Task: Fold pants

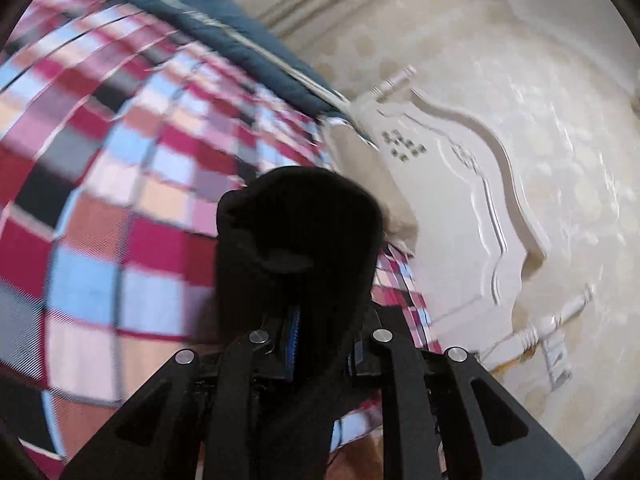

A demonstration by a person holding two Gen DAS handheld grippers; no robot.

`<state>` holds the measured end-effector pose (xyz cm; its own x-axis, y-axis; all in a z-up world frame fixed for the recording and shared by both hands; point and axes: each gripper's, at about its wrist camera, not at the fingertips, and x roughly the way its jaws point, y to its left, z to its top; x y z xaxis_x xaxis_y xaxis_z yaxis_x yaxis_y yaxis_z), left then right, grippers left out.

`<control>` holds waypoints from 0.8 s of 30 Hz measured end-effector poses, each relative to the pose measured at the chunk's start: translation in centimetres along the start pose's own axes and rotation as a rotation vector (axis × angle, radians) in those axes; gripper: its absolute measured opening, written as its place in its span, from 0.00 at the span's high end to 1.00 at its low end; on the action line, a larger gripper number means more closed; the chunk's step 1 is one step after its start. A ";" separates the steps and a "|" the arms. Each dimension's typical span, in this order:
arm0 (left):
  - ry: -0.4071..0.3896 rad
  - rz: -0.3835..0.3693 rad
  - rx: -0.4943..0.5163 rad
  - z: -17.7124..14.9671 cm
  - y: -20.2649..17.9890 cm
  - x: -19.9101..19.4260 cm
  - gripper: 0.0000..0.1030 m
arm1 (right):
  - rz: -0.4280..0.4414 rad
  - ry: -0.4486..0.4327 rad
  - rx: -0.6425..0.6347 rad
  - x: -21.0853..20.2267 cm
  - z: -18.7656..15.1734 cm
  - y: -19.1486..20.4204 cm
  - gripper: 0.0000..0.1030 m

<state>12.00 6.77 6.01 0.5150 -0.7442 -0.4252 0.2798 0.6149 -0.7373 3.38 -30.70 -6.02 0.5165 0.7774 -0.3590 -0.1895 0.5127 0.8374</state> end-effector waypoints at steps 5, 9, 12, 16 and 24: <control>0.078 0.036 0.137 -0.5 -6.8 5.6 0.84 | 0.013 -0.025 0.005 -1.5 -0.5 -0.2 0.24; 0.134 0.129 0.227 -1.9 -10.5 11.6 0.84 | 0.012 -0.055 0.023 -3.2 -0.8 -1.1 0.24; 0.177 0.221 0.280 -3.8 -12.0 16.7 0.84 | 0.011 -0.076 0.043 -4.6 -1.1 -2.0 0.24; 0.248 0.307 0.299 -6.3 -12.1 22.4 0.84 | 0.003 -0.105 0.072 -6.6 -2.0 -3.3 0.24; 0.265 0.480 0.408 -10.2 -12.8 27.3 0.83 | -0.001 -0.136 0.121 -8.5 -3.3 -5.3 0.23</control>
<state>14.16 -24.05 -1.51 0.4566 -0.3713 -0.8085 0.3796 0.9032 -0.2005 -2.79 -38.86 -8.78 0.6265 0.7161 -0.3076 -0.0913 0.4594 0.8835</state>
